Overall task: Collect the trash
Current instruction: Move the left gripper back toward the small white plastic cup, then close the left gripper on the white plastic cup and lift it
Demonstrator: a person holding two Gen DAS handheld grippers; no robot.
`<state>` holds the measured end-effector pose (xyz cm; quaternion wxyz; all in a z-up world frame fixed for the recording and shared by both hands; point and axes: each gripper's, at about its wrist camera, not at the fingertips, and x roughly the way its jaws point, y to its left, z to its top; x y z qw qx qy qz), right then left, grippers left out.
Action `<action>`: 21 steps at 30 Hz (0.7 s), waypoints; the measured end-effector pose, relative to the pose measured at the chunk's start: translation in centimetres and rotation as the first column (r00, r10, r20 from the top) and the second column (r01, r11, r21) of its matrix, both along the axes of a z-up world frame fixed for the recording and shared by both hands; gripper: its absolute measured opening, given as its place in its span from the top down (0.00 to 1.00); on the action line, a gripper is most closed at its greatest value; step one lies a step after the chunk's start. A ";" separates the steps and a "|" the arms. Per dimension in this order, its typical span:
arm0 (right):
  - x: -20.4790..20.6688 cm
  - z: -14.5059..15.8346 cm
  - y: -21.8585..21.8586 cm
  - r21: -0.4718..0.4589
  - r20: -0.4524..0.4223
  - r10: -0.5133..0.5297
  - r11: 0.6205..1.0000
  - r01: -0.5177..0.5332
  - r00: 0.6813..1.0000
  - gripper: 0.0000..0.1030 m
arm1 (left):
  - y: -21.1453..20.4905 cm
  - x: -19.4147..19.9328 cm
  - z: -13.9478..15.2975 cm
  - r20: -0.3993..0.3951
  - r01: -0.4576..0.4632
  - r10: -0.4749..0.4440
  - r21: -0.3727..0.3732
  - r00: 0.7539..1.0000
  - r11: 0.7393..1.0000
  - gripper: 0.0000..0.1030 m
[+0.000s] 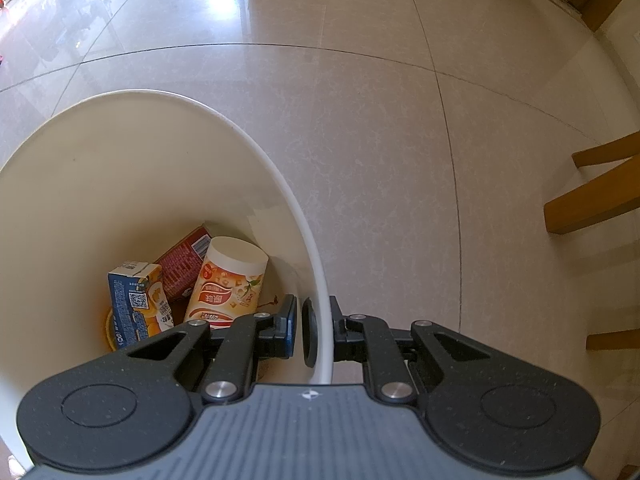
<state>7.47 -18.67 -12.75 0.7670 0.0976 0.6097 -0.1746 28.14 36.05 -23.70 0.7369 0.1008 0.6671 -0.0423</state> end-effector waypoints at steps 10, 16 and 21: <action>-0.2 0.3 -0.4 0.022 0.011 -0.013 1.000 0.013 1.000 0.84 | -2.1 0.5 3.6 0.043 0.126 -0.125 -0.018 0.991 0.992 0.78; -0.3 0.4 -0.4 0.024 0.016 -0.008 1.000 0.008 1.000 0.84 | -0.3 0.0 2.5 0.003 0.088 -0.088 -0.020 0.996 0.996 0.23; -0.2 0.4 -0.3 0.015 0.012 -0.004 1.000 0.004 1.000 0.83 | 0.6 0.3 -0.4 -0.036 0.004 -0.005 -0.012 0.999 1.000 0.35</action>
